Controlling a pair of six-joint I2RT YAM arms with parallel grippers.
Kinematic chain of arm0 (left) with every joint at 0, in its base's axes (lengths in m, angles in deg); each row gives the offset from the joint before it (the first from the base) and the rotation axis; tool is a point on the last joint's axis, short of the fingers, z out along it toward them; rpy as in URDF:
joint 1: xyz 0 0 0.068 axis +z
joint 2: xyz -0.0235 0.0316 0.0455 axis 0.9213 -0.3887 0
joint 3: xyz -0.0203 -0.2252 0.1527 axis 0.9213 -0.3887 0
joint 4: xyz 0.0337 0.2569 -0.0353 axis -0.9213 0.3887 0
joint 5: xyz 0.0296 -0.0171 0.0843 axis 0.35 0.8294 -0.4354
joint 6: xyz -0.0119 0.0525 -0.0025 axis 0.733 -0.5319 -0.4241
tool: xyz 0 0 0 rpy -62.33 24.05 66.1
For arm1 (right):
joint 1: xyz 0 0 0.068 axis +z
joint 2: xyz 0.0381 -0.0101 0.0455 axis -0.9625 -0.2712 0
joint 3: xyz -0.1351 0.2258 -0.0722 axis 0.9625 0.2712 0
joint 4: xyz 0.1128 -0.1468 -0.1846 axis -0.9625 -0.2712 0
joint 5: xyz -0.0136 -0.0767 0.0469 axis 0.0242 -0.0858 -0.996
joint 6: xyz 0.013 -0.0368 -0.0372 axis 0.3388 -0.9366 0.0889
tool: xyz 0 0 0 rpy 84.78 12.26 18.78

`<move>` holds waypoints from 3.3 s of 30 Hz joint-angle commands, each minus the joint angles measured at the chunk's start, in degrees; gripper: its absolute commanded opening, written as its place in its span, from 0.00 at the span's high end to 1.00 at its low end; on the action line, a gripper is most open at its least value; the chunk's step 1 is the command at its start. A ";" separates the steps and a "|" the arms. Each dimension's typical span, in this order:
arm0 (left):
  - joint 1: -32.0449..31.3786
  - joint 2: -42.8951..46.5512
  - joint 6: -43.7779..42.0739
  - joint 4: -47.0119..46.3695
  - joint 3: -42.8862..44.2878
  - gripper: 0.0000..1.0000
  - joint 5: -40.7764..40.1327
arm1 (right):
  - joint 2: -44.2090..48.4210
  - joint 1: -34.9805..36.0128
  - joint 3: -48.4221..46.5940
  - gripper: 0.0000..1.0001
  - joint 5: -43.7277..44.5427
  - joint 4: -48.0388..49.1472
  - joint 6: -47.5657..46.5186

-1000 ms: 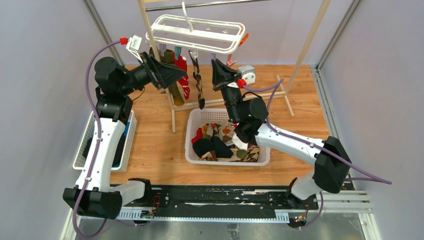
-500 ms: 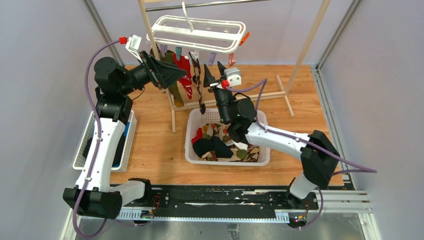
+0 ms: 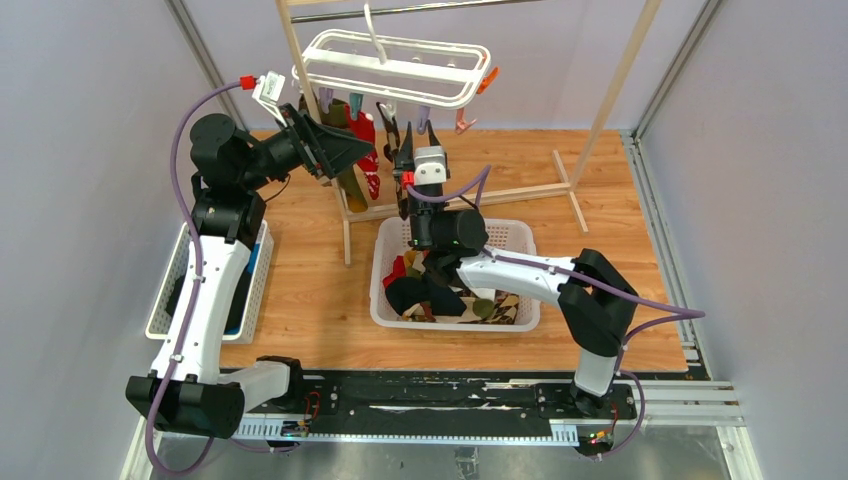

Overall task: Clip the socks to the hanger
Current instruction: Open the clamp at the hanger.

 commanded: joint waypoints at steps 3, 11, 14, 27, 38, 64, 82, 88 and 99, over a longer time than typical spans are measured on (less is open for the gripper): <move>0.47 0.12 -0.54 -0.56 0.12 0.08 0.09 | -1.42 0.95 -3.26 0.70 2.40 5.43 -7.03; 0.47 0.56 -1.71 0.89 0.94 0.05 0.35 | 1.10 0.86 -0.14 0.99 2.97 5.65 -0.40; 0.52 0.58 -1.98 1.53 1.13 0.03 0.29 | 3.14 0.54 2.36 1.00 1.35 4.65 4.25; 0.64 0.69 -2.53 2.42 1.63 0.03 0.53 | 8.06 -1.97 7.54 0.81 -0.30 1.23 13.51; 0.73 0.59 -2.49 2.25 1.91 0.04 0.53 | 7.01 -2.56 6.63 0.60 -3.60 -1.75 16.22; 0.73 0.40 -1.77 1.13 1.69 0.04 0.18 | -2.48 -1.96 -4.69 0.57 1.93 4.70 2.75; 0.73 0.58 -1.74 1.30 2.16 0.04 0.25 | -1.33 -1.61 -2.76 0.94 1.67 6.23 2.01; 0.73 1.08 0.43 1.26 1.26 0.00 -0.16 | 2.68 -2.15 1.10 1.00 -3.17 1.31 12.00; 0.41 1.42 10.43 -5.58 -1.35 0.00 0.49 | 10.28 -5.65 6.01 1.00 -10.82 -11.20 32.55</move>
